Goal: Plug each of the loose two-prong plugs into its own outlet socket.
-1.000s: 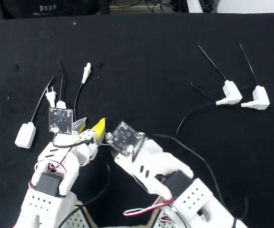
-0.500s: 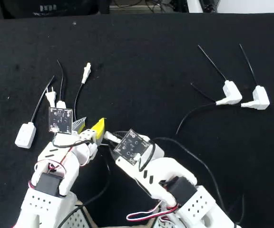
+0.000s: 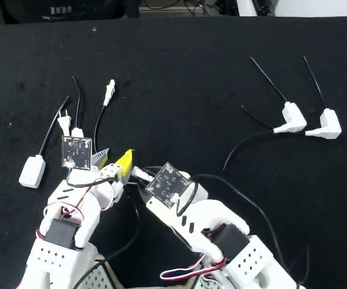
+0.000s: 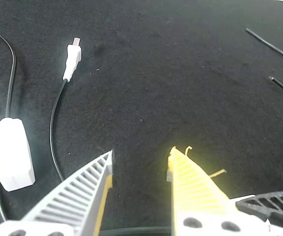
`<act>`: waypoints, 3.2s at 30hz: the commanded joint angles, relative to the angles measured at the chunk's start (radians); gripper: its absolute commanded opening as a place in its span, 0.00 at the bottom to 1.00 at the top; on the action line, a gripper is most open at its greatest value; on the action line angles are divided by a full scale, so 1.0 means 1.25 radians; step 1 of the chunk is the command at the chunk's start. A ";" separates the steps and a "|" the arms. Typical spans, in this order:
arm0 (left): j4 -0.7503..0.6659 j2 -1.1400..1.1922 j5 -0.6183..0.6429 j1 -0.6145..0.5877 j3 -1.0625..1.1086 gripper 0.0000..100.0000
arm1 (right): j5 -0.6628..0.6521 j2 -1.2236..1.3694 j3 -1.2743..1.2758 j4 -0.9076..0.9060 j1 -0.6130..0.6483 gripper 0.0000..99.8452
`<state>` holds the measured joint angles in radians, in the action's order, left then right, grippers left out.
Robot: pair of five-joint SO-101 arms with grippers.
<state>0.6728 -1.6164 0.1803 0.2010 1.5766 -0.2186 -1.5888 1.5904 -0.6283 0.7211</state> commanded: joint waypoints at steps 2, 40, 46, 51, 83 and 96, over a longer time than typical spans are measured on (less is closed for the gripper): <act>0.010 0.009 -0.010 0.014 -0.002 0.19 | 0.004 -0.031 -0.050 0.001 0.001 0.01; -0.038 0.002 0.092 -0.204 0.009 0.19 | 0.009 0.439 -0.346 -0.169 -0.275 0.01; -0.059 0.002 0.092 -0.204 0.031 0.19 | 0.010 0.710 -0.623 -0.447 -0.264 0.01; -0.055 0.002 0.092 -0.211 0.033 0.19 | 0.103 0.942 -0.795 -0.595 -0.277 0.01; -0.052 0.002 0.092 -0.204 0.033 0.19 | 0.579 1.271 -1.078 -0.902 -0.233 0.01; -0.052 0.002 0.092 -0.204 0.033 0.19 | 0.574 1.379 -1.168 -0.903 -0.233 0.01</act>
<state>0.6160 -1.5996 0.2846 -0.0537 1.6287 0.4933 0.1312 0.1818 -1.7285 0.4143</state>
